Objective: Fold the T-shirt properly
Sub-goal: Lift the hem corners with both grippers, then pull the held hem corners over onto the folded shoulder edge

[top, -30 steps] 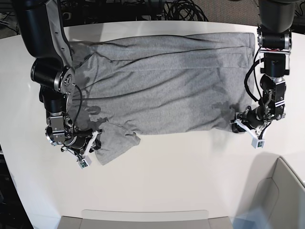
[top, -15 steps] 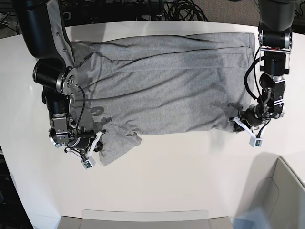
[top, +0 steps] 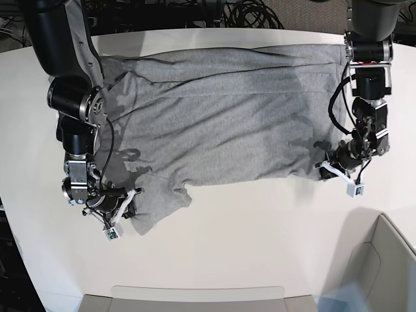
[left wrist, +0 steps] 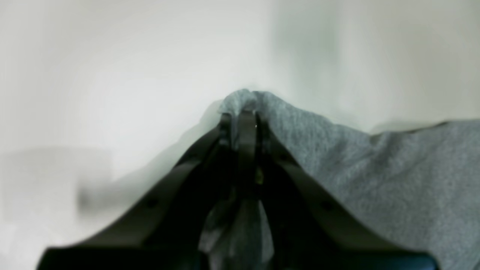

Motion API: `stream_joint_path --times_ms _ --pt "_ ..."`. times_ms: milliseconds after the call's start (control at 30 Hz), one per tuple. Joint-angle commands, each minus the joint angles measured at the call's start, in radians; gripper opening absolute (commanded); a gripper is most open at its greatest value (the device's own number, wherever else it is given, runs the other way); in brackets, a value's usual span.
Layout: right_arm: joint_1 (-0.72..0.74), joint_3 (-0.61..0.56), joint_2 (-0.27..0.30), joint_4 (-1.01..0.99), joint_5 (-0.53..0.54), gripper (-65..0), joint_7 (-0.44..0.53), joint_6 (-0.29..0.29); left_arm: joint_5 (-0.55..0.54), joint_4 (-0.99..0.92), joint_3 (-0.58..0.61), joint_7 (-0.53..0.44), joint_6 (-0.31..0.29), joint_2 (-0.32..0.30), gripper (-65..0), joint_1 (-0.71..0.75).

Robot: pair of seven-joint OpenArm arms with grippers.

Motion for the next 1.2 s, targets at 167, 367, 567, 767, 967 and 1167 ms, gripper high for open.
stream_joint_path --times_ms 167,367,567,767,967,1167 --pt "0.041 0.003 -0.039 0.123 0.022 -65.0 0.027 0.047 0.044 0.146 -0.015 0.078 0.02 -0.012 -65.0 0.015" --pt "-0.002 0.003 -0.062 0.236 0.068 -65.0 0.019 0.088 0.044 0.284 -0.053 0.075 0.023 -0.03 -65.0 0.058" --pt "-0.061 0.003 -0.062 0.295 0.068 -65.0 0.019 0.09 0.044 0.29 -0.168 0.078 0.018 -0.032 -65.0 0.06" --pt "-0.134 0.003 -0.062 0.407 0.069 -65.0 0.018 0.09 0.044 0.382 -0.17 0.08 0.017 -0.032 -65.0 0.124" --pt "-0.188 0.004 -0.061 0.549 0.158 -65.0 -0.148 0.155 0.044 0.536 -0.178 0.081 0.017 -0.032 -65.0 0.235" --pt "-0.295 -0.003 -0.061 0.761 0.204 -65.0 -0.252 0.155 0.043 0.602 -0.222 0.08 0.017 -0.03 -65.0 0.31"
